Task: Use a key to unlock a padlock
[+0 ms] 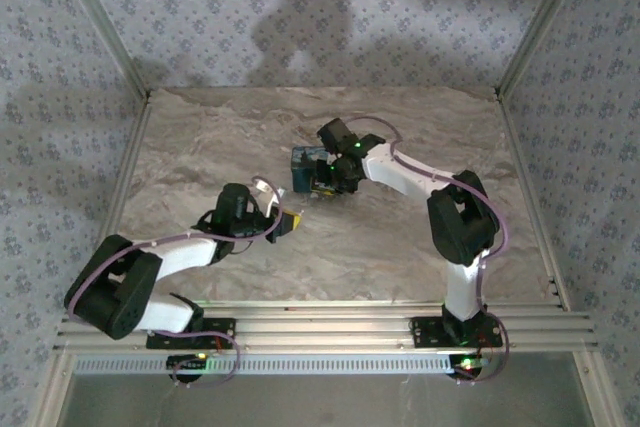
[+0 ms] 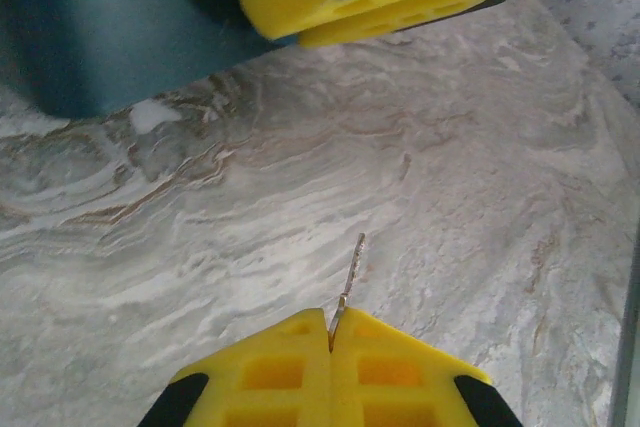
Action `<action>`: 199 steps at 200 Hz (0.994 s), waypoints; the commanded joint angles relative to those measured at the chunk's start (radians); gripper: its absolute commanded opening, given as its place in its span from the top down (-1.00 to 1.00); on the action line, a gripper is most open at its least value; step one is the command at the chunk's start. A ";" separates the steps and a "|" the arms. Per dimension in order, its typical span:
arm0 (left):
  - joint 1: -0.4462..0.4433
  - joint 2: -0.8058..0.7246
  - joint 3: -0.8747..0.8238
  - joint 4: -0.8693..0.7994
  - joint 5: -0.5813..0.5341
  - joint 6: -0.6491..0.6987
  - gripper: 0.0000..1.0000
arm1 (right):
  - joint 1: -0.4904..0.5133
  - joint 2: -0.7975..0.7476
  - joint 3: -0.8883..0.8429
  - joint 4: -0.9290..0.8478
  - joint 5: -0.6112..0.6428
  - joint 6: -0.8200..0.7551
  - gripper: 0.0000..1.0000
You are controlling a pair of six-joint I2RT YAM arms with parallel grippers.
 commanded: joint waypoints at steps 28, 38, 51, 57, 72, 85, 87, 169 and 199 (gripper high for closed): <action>-0.004 0.097 -0.012 0.250 0.041 -0.029 1.00 | -0.029 -0.074 -0.019 0.007 -0.168 0.030 1.00; -0.003 0.120 -0.001 0.261 0.051 -0.029 1.00 | -0.031 -0.076 -0.023 0.012 -0.179 0.035 1.00; -0.004 0.151 0.012 0.276 0.069 -0.031 1.00 | -0.034 -0.079 -0.025 0.013 -0.185 0.039 1.00; -0.003 0.164 0.015 0.292 0.076 -0.037 1.00 | -0.035 -0.080 -0.026 0.013 -0.187 0.041 1.00; 0.001 0.192 0.017 0.344 0.094 -0.061 1.00 | -0.035 -0.081 -0.030 0.013 -0.189 0.043 1.00; 0.011 0.220 0.015 0.401 0.112 -0.098 1.00 | -0.039 -0.079 -0.034 0.031 -0.193 0.045 1.00; 0.013 0.225 0.014 0.409 0.115 -0.103 1.00 | -0.040 -0.078 -0.034 0.037 -0.193 0.046 1.00; 0.040 0.311 0.047 0.529 0.175 -0.177 1.00 | -0.042 -0.076 -0.037 0.051 -0.193 0.049 1.00; 0.046 0.332 0.072 0.523 0.170 -0.183 1.00 | -0.042 -0.076 -0.042 0.054 -0.194 0.050 1.00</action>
